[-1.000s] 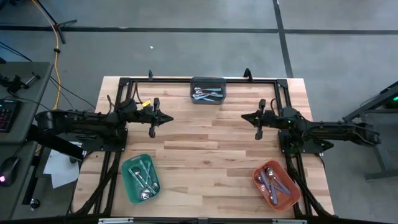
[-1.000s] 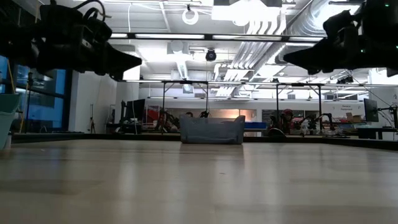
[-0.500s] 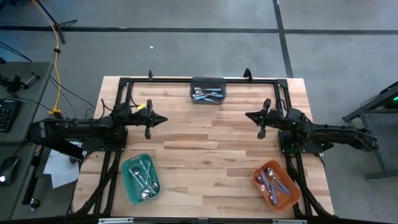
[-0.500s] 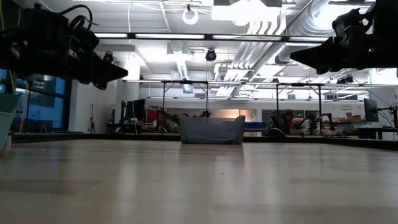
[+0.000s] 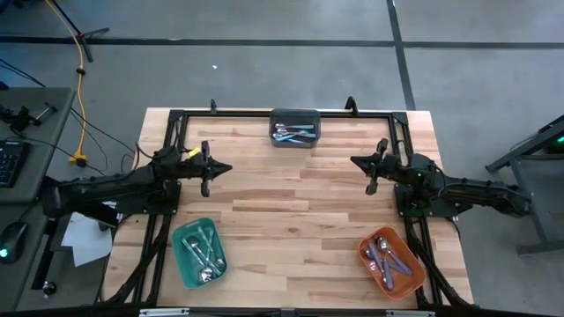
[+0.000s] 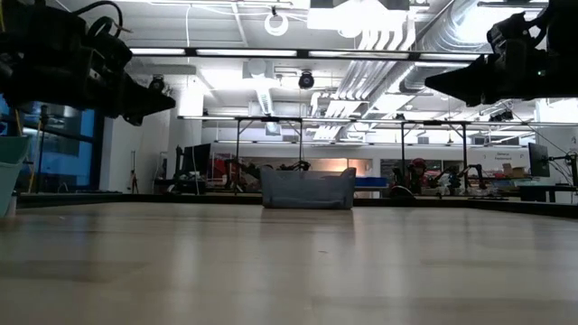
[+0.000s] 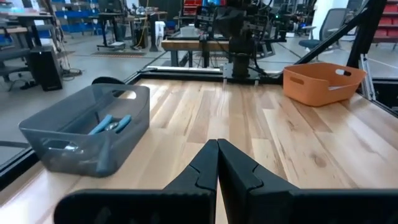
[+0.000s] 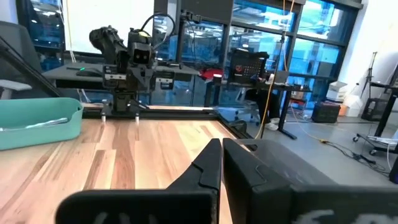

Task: Sort silverware by color (type)
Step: Return to Home Position

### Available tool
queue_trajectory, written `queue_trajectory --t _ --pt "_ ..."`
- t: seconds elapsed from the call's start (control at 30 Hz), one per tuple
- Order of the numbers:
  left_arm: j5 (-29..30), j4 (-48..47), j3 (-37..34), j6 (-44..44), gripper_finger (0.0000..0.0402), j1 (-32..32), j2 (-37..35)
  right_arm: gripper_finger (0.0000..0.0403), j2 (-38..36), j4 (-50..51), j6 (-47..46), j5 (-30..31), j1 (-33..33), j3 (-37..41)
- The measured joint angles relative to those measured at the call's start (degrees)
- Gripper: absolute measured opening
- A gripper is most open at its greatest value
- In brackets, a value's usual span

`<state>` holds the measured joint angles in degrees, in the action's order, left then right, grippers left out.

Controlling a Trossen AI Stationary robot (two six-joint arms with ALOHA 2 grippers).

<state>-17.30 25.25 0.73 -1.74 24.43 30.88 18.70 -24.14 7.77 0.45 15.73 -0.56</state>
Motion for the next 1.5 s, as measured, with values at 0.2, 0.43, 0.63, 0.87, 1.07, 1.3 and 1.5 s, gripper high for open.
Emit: queue_trajectory --t 0.2,0.43,0.63,0.87,1.07,1.3,1.5 --pt "3.5 -9.7 0.0 0.0 0.0000 -0.3 -10.6 0.0000 -6.7 6.2 -0.3 1.1 0.0 0.0" --pt "13.0 -19.0 0.0 1.0 0.0000 -3.5 -23.8 0.0000 -15.7 12.6 -0.4 1.7 0.0 0.0" --pt "19.1 -23.7 0.1 1.0 0.0000 -7.3 -30.7 0.0000 -18.3 18.8 -2.5 4.1 0.0 0.0" --pt "24.0 -24.0 0.1 0.3 0.0000 -10.9 -30.7 0.0000 -18.5 21.0 -4.2 5.4 0.0 0.0" --pt "26.7 -23.6 0.1 -0.5 0.0000 -11.9 -30.7 0.0000 -18.5 21.5 -3.9 7.3 0.0 0.0" --pt "27.1 -23.6 0.1 -2.0 0.0000 -11.9 -30.7 0.0000 -18.5 20.3 -2.2 11.2 0.0 0.0" --pt "27.5 -23.6 0.1 -0.8 0.0000 -11.9 -30.7 0.0000 -18.4 20.7 -1.7 16.1 0.0 0.1"
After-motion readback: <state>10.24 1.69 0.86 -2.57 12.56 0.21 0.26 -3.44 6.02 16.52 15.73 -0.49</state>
